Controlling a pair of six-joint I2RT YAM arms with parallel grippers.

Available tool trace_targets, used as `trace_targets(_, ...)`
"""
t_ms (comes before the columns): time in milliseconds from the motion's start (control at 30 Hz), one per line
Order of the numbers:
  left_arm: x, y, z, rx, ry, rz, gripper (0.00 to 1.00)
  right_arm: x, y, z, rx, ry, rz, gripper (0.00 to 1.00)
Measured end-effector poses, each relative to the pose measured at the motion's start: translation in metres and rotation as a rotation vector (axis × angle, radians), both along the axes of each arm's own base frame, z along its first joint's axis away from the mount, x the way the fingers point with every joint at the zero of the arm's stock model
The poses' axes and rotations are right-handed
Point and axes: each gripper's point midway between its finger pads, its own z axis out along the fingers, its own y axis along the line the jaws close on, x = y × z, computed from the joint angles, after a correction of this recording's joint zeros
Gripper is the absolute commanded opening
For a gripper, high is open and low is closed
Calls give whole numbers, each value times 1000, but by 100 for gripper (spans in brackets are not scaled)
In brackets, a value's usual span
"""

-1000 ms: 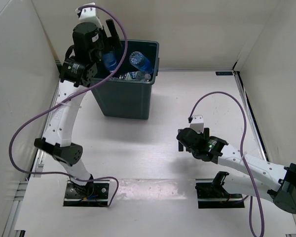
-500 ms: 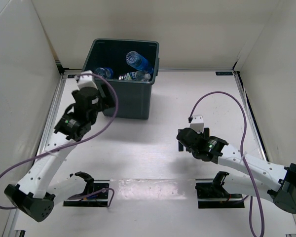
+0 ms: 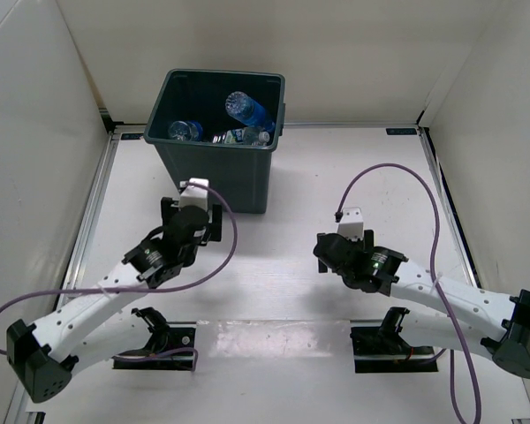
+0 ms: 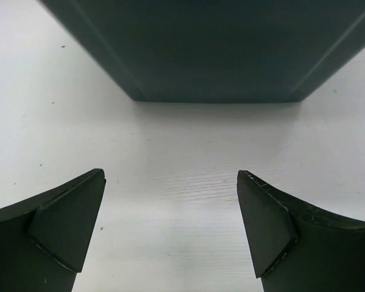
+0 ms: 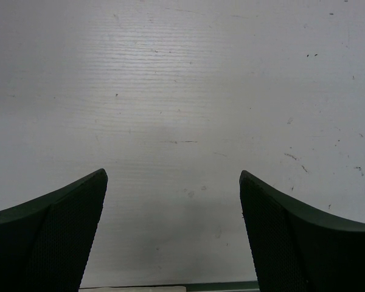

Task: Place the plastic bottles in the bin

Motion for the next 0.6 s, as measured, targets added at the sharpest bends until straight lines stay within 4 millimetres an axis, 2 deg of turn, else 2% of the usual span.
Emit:
trace_targets(267,-13,24,-14,-22,-102,28,100,-1,-1,5,-7,-20,-10,90)
trace_targets(467,-10,32,-29,35,-106,64,100,0,-3,5,-15,-24,-18,90)
trace_targets(600,-5,38,-27,63,-130,109,100,1,-5,4,-22,-20,-30,90)
